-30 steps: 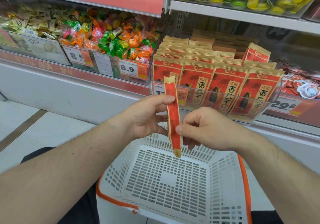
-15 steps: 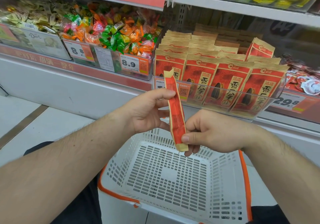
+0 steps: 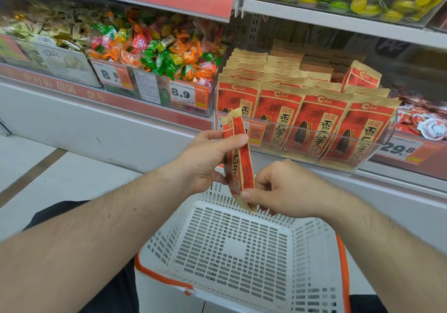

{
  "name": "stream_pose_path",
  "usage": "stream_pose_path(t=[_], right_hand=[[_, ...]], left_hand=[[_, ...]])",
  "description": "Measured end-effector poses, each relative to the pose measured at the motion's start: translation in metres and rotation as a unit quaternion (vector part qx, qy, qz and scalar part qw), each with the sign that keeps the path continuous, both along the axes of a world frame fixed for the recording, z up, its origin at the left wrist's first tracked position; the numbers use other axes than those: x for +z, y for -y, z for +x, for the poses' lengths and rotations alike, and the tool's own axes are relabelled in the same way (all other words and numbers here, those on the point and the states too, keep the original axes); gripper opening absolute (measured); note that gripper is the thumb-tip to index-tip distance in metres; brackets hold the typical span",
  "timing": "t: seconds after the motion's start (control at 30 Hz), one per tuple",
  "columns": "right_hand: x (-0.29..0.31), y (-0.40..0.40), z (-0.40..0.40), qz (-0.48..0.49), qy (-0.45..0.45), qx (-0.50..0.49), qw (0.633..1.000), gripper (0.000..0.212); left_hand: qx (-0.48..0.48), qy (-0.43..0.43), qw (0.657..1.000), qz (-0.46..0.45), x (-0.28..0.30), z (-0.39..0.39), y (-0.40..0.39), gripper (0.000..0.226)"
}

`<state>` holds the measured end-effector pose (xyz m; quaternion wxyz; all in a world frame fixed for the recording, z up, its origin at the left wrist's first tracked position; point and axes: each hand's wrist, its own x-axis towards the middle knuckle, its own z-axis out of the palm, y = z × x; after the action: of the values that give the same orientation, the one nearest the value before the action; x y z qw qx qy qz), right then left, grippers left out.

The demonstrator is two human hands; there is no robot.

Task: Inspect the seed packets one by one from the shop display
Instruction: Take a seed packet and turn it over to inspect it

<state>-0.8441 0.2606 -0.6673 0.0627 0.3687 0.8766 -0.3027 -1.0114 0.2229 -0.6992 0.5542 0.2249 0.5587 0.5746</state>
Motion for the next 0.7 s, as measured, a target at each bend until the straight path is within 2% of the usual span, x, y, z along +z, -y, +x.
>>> stream_pose_path(t=[0.1, 0.3, 0.37, 0.43, 0.5, 0.6, 0.7], right_hand=[[-0.002, -0.002, -0.002, 0.021, -0.003, -0.025, 0.999, 0.051], [-0.012, 0.010, -0.012, 0.103, -0.016, -0.052, 0.993, 0.050], [-0.013, 0.014, -0.015, 0.122, -0.023, -0.047, 0.991, 0.049], [-0.011, 0.016, -0.016, 0.117, -0.018, -0.027, 0.993, 0.050], [-0.009, 0.013, -0.016, 0.103, -0.009, -0.007, 0.995, 0.050], [-0.014, 0.003, -0.010, 0.090, -0.030, -0.023, 0.995, 0.044], [-0.015, -0.004, -0.005, 0.087, -0.067, -0.066, 0.992, 0.038]], left_hand=[[0.009, -0.007, 1.000, -0.004, -0.001, 0.002, 0.000, 0.062], [0.003, -0.011, 1.000, 0.002, -0.002, 0.010, 0.002, 0.061], [-0.007, -0.015, 1.000, 0.000, -0.002, 0.012, 0.002, 0.056], [-0.015, -0.017, 1.000, 0.001, 0.000, 0.012, 0.003, 0.043], [-0.036, 0.021, 0.999, -0.002, 0.003, 0.010, 0.004, 0.039], [-0.068, 0.097, 0.993, -0.005, 0.005, 0.009, 0.007, 0.051], [-0.076, 0.086, 0.993, 0.014, 0.001, 0.007, 0.008, 0.044]])
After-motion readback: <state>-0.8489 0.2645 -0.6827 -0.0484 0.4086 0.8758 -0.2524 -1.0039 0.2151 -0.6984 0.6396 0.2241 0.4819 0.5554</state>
